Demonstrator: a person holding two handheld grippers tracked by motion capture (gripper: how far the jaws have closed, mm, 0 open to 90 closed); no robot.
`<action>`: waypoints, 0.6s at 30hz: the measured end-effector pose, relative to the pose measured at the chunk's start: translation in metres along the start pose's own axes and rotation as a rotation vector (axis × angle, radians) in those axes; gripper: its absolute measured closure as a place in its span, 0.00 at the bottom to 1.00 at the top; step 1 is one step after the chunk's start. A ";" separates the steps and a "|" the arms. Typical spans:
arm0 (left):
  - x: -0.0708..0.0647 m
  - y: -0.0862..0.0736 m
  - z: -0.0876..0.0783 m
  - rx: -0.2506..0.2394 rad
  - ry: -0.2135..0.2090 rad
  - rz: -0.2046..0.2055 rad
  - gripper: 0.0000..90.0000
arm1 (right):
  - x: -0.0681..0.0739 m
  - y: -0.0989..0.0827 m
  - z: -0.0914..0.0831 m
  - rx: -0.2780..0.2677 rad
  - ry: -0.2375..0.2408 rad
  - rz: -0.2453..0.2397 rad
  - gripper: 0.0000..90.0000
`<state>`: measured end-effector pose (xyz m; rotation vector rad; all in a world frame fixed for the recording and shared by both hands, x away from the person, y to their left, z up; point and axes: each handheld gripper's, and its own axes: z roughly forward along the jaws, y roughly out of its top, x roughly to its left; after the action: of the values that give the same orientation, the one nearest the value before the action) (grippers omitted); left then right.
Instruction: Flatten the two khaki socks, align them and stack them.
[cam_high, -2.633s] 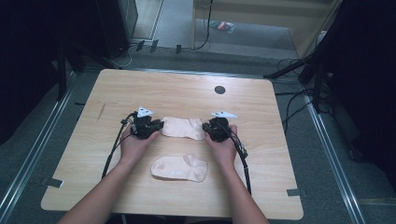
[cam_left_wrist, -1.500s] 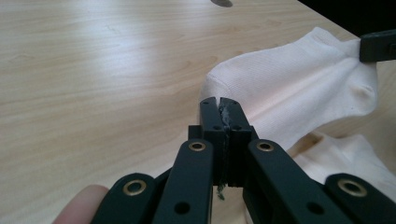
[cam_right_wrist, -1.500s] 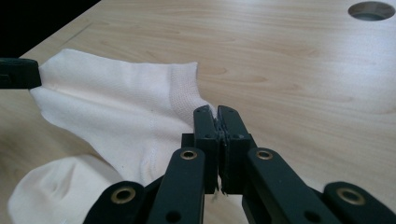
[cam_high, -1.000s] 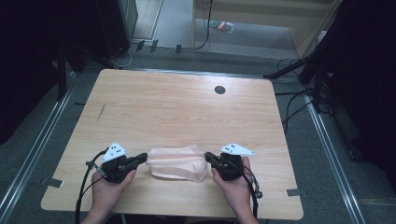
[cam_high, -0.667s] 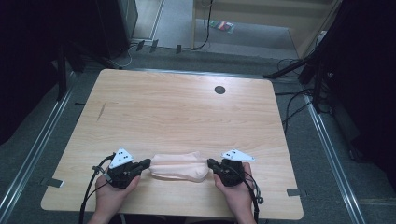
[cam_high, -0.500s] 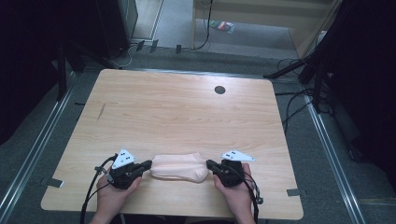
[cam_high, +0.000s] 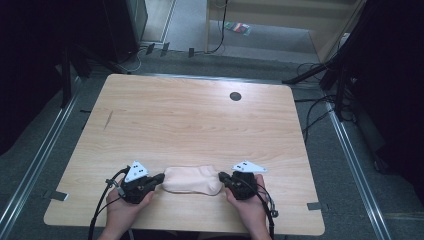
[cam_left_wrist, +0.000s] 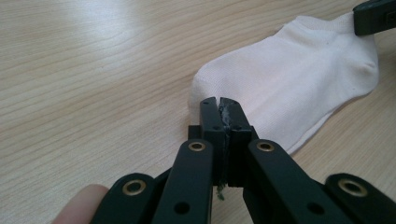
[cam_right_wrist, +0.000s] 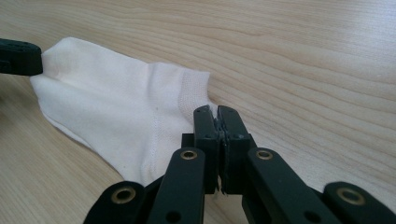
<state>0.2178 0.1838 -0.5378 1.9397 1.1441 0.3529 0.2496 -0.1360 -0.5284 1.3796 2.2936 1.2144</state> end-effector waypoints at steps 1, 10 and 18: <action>0.000 0.000 0.000 -0.001 -0.001 -0.002 1.00 | -0.001 0.000 0.000 0.002 0.000 -0.002 0.98; 0.003 -0.003 0.001 -0.050 -0.023 -0.036 0.67 | -0.002 -0.001 0.004 -0.036 0.013 -0.011 0.63; 0.016 0.001 -0.012 -0.166 -0.012 -0.102 0.15 | -0.010 0.001 -0.005 -0.171 -0.031 -0.039 0.27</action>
<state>0.2198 0.2035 -0.5324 1.7309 1.1631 0.3686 0.2527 -0.1469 -0.5267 1.2782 2.1298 1.3333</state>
